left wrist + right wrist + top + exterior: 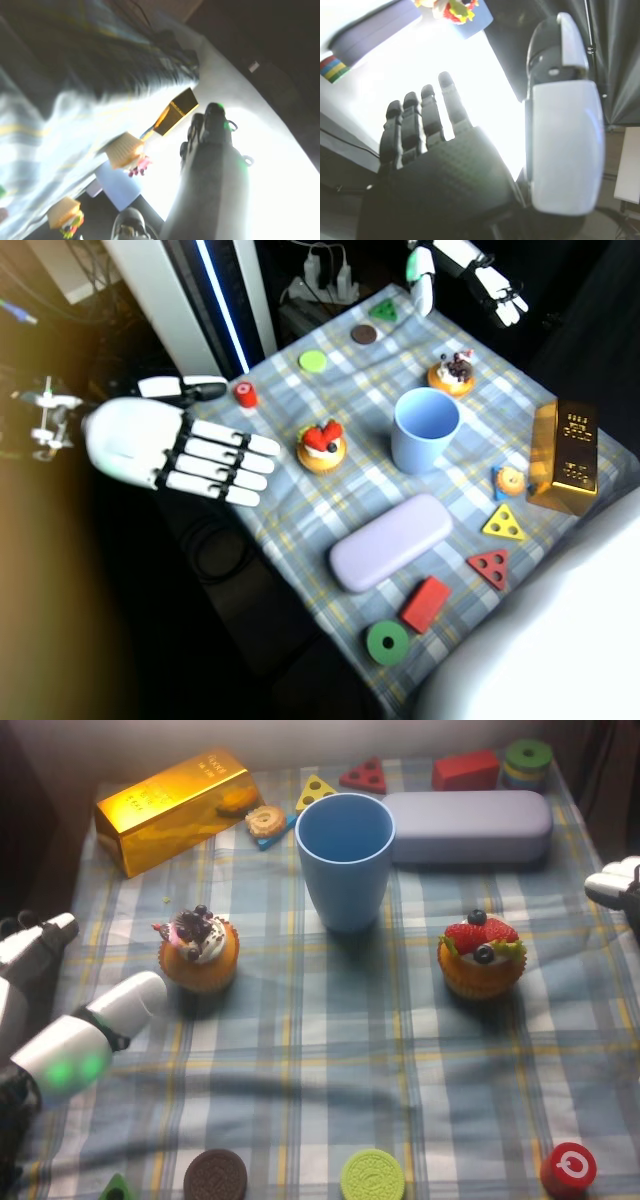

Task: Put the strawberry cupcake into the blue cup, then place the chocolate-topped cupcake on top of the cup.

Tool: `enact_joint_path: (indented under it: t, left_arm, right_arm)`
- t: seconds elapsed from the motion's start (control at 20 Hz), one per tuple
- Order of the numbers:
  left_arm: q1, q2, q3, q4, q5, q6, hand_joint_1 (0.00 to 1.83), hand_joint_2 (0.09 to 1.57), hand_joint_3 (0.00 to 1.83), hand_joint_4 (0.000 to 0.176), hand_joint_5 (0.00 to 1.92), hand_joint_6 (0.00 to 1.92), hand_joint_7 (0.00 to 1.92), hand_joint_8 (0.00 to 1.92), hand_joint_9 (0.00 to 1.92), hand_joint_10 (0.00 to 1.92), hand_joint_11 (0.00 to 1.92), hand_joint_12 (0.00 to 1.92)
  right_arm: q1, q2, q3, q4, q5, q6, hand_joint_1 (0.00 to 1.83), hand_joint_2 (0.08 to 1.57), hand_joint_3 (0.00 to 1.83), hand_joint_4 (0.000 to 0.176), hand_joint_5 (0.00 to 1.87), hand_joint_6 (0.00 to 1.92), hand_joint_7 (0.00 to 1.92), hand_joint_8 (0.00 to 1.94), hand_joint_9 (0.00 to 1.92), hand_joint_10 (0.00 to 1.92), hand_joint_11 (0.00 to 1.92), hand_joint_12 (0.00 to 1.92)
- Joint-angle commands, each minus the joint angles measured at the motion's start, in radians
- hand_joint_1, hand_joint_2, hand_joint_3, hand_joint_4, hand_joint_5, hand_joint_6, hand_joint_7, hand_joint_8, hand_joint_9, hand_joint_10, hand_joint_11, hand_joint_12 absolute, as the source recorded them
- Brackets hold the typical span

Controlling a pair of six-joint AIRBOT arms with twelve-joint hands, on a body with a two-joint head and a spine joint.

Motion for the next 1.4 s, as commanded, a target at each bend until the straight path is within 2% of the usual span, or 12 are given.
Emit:
enact_joint_path:
  t: [0.0, 0.05, 0.2, 0.35, 0.45, 0.55, 0.75, 0.85, 1.0, 1.15, 1.2, 1.35]
  left_arm:
    - [-0.012, 0.012, -0.001, 0.06, -0.116, -0.001, 0.23, 0.96, 0.0, 0.0, 0.43, 0.0, 0.41, 0.0, 0.34, 0.01, 0.07, 0.41]
    - [-0.014, 0.024, -0.001, 0.075, -0.116, 0.0, 0.22, 0.94, 0.0, 0.0, 0.41, 0.0, 0.39, 0.0, 0.33, 0.0, 0.04, 0.55]
    - [-0.014, 0.058, -0.007, 0.105, -0.116, 0.001, 0.17, 0.93, 0.0, 0.004, 0.33, 0.0, 0.31, 0.0, 0.25, 0.0, 0.0, 0.55]
    - [-0.016, 0.068, -0.01, 0.115, -0.116, 0.001, 0.15, 0.93, 0.0, 0.034, 0.32, 0.0, 0.29, 0.0, 0.22, 0.0, 0.0, 0.22]
    - [-0.013, 0.067, -0.01, 0.108, -0.116, 0.002, 0.16, 0.94, 0.0, 0.035, 0.33, 0.0, 0.3, 0.0, 0.22, 0.0, 0.0, 0.18]
    - [-0.011, 0.065, -0.011, 0.108, -0.116, 0.006, 0.15, 0.93, 0.0, 0.052, 0.3, 0.0, 0.29, 0.0, 0.22, 0.0, 0.05, 0.21]
    - [-0.012, 0.061, -0.005, 0.111, -0.116, 0.006, 0.18, 0.91, 0.0, 0.032, 0.3, 0.0, 0.3, 0.01, 0.25, 0.01, 0.11, 0.25]
    - [-0.012, 0.062, -0.006, 0.109, -0.116, 0.007, 0.17, 0.91, 0.0, 0.037, 0.3, 0.0, 0.31, 0.01, 0.26, 0.01, 0.1, 0.26]
    - [-0.011, 0.06, -0.007, 0.102, -0.116, 0.007, 0.23, 0.94, 0.0, 0.018, 0.29, 0.01, 0.29, 0.0, 0.23, 0.0, 0.0, 0.35]
    - [-0.011, 0.057, -0.006, 0.097, -0.116, 0.008, 0.18, 0.96, 0.0, 0.024, 0.26, 0.0, 0.24, 0.0, 0.17, 0.0, 0.0, 0.24]
    - [-0.011, 0.057, -0.006, 0.097, -0.116, 0.01, 0.17, 0.96, 0.0, 0.015, 0.25, 0.0, 0.23, 0.0, 0.15, 0.0, 0.0, 0.19]
    - [-0.011, 0.059, -0.006, 0.098, -0.11, 0.024, 0.15, 0.96, 0.0, 0.025, 0.26, 0.01, 0.25, 0.01, 0.17, 0.01, 0.01, 0.19]
  right_arm:
    - [0.01, 0.008, 0.005, 0.018, 0.114, 0.01, 0.46, 0.79, 0.0, 0.0, 0.09, 0.01, 0.19, 0.0, 0.17, 0.01, 0.08, 0.32]
    - [0.01, 0.008, 0.006, 0.018, 0.114, 0.01, 0.46, 0.79, 0.0, 0.005, 0.09, 0.0, 0.18, 0.0, 0.16, 0.01, 0.07, 0.31]
    - [0.028, 0.007, 0.013, 0.006, 0.096, 0.016, 0.45, 0.8, 0.0, 0.0, 0.09, 0.0, 0.21, 0.01, 0.19, 0.01, 0.08, 0.3]
    - [0.106, -0.019, 0.054, -0.047, 0.029, 0.031, 0.49, 0.81, 0.0, 0.0, 0.08, 0.0, 0.21, 0.0, 0.21, 0.02, 0.08, 0.29]
    - [0.185, -0.066, 0.117, -0.109, -0.041, 0.096, 0.61, 0.85, 0.0, 0.019, 0.14, 0.0, 0.27, 0.0, 0.26, 0.01, 0.13, 0.25]
    - [0.257, -0.119, 0.197, -0.195, -0.103, 0.224, 0.66, 0.93, 0.0, 0.01, 0.19, 0.0, 0.33, 0.0, 0.32, 0.0, 0.17, 0.17]
    - [0.346, -0.16, 0.261, -0.302, -0.196, 0.313, 0.9, 1.0, 0.0, 0.013, 0.33, 0.0, 0.46, 0.0, 0.44, 0.0, 0.26, 0.29]
    - [0.377, -0.165, 0.272, -0.338, -0.22, 0.342, 0.94, 1.01, 0.0, 0.0, 0.37, 0.0, 0.52, 0.0, 0.49, 0.0, 0.14, 0.71]
    - [0.406, -0.18, 0.302, -0.358, -0.231, 0.388, 0.97, 1.06, 0.01, 0.0, 0.37, 0.0, 0.56, 0.0, 0.54, 0.0, 0.11, 0.93]
    - [0.447, -0.193, 0.321, -0.394, -0.244, 0.448, 0.9, 1.1, 0.0, 0.0, 0.34, 0.0, 0.51, 0.0, 0.52, 0.0, 0.12, 0.89]
    - [0.452, -0.194, 0.321, -0.399, -0.247, 0.455, 0.81, 1.11, 0.0, 0.0, 0.31, 0.0, 0.44, 0.0, 0.46, 0.0, 0.12, 0.78]
    - [0.455, -0.203, 0.321, -0.439, -0.267, 0.486, 0.64, 1.06, 0.0, 0.01, 0.23, 0.0, 0.31, 0.0, 0.32, 0.0, 0.03, 0.56]
